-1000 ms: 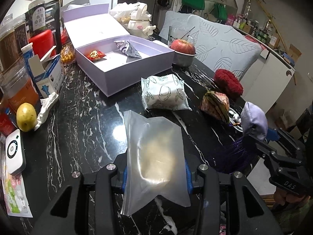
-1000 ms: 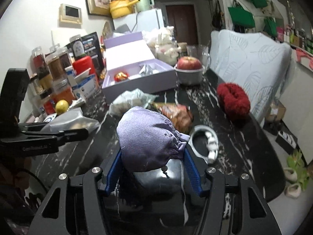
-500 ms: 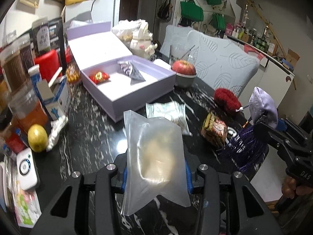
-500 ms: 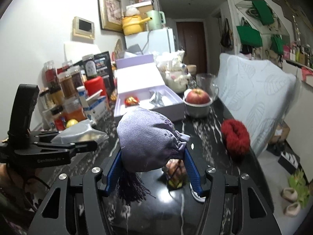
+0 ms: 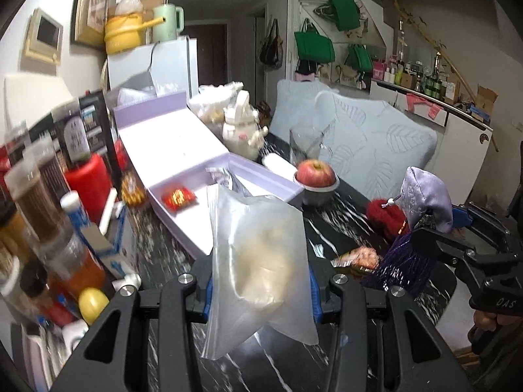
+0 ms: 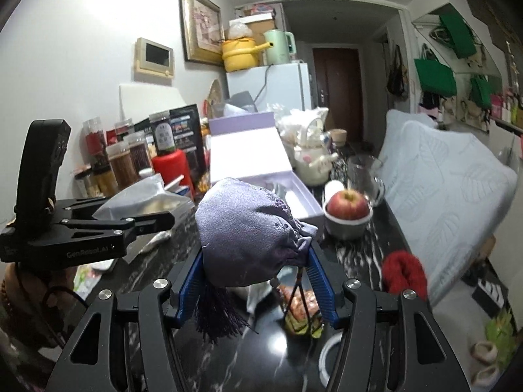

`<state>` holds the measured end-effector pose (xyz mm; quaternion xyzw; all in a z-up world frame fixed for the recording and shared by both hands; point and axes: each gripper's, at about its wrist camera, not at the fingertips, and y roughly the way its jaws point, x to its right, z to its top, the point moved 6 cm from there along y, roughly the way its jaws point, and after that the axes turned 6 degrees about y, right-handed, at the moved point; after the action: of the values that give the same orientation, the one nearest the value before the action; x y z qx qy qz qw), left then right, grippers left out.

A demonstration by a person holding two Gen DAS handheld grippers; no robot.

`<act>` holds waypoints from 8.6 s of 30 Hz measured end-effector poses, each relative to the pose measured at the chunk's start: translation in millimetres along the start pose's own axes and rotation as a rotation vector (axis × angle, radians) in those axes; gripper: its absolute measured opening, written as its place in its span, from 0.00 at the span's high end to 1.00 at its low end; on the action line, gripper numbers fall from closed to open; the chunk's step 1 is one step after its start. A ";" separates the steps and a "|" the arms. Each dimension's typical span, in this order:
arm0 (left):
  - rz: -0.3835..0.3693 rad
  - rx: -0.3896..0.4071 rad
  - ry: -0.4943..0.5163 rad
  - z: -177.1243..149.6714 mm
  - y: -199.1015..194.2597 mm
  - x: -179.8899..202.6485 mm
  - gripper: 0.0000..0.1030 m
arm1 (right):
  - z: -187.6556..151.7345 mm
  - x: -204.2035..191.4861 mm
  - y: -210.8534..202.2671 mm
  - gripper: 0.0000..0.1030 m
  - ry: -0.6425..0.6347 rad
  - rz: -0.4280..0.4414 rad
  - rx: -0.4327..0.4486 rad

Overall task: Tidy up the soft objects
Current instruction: 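Carry the zip bag and lavender sachet with both grippers over the lavender box, then open the left gripper to drop the zip bag while the right gripper releases the sachet into the box, then move both grippers back over the remaining items on the table, then grasp the white printed snack pouch with the left gripper while the right gripper grasps the white cable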

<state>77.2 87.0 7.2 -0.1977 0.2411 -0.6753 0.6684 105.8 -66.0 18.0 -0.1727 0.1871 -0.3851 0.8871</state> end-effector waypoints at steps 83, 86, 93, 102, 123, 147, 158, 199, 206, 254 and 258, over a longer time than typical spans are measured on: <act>0.236 -0.339 -0.153 30.8 273.0 -171.8 0.52 | 110.8 35.8 292.8 0.42 -0.170 0.004 -0.155; 0.235 -0.344 -0.139 31.0 275.3 -169.1 0.49 | 109.1 38.1 299.3 0.42 -0.156 0.010 -0.173; 0.237 -0.349 -0.144 32.2 272.6 -166.3 0.46 | 105.5 46.1 318.5 0.41 -0.137 -0.001 -0.220; 0.236 -0.342 -0.176 34.6 265.5 -172.1 0.44 | 90.8 49.2 348.2 0.40 -0.161 -0.039 -0.301; 0.302 -0.307 -0.186 46.7 244.8 -178.5 0.20 | 66.9 44.6 380.6 0.25 -0.197 -0.092 -0.498; 0.314 -0.131 -0.149 103.3 156.2 -155.3 0.20 | 140.6 19.4 274.6 0.14 -0.215 -0.151 -0.259; 0.306 0.008 -0.108 133.7 73.0 -124.1 0.20 | 174.8 -7.8 175.8 0.14 -0.233 -0.151 -0.080; 0.088 0.119 0.041 70.3 -30.7 8.2 0.05 | 69.6 12.0 -15.6 0.05 -0.112 -0.337 0.011; 0.041 0.050 0.052 42.7 -16.0 21.8 0.05 | 35.0 32.1 -18.2 0.05 -0.043 -0.359 -0.041; -0.140 -0.349 -0.104 -52.0 170.3 31.8 0.05 | -112.8 113.8 33.2 0.05 0.201 -0.335 -0.253; -0.148 -0.340 -0.096 -52.7 172.2 33.0 0.13 | -113.9 115.7 34.2 0.05 0.220 -0.332 -0.248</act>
<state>184.2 59.0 -138.7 -0.3570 0.3046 -0.6618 0.5847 147.3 -148.9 -119.5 -0.2658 0.2977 -0.5164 0.7577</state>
